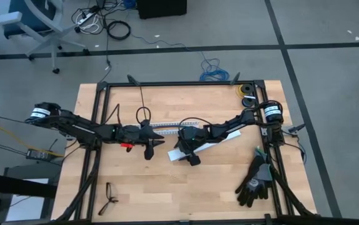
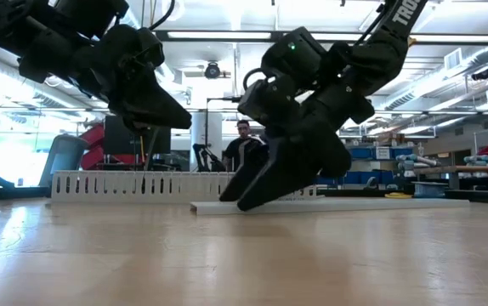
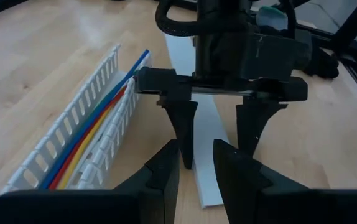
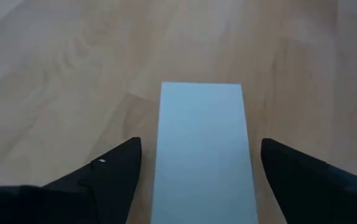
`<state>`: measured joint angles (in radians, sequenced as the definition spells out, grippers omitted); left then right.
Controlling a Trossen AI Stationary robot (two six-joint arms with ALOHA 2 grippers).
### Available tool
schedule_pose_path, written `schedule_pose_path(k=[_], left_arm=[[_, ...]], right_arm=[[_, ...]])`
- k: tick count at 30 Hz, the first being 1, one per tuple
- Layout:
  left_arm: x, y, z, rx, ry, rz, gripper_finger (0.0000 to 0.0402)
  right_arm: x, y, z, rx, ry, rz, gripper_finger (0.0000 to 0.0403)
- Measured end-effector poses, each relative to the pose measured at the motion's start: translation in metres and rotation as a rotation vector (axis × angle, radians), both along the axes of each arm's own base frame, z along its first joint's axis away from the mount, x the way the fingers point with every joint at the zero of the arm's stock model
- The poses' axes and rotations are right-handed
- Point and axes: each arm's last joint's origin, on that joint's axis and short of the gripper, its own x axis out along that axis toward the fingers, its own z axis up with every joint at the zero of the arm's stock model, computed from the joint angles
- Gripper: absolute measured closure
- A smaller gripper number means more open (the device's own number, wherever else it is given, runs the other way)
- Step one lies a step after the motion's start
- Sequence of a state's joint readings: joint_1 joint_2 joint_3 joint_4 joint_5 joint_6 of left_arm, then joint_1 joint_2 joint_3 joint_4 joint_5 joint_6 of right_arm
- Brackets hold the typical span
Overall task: Ziptie cables
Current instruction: Close the white cable duct with the white cable duct cover
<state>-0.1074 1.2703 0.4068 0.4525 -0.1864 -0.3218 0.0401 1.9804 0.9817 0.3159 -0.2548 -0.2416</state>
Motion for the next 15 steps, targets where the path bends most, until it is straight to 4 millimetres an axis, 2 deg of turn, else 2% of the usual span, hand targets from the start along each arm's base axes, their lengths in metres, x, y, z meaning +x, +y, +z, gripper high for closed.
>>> schedule_pose_path(k=[8, 15], left_arm=[[0.0, 0.0, 0.0, 0.001, 0.001, 0.0, 0.0294], [0.0, 0.0, 0.0, 0.002, 0.001, 0.0, 0.0294]], right_arm=[[-0.002, -0.012, -0.003, 0.003, 0.041, -0.03, 0.0094], [-0.003, -0.014, -0.004, 0.001, 0.06, -0.035, 0.0094]])
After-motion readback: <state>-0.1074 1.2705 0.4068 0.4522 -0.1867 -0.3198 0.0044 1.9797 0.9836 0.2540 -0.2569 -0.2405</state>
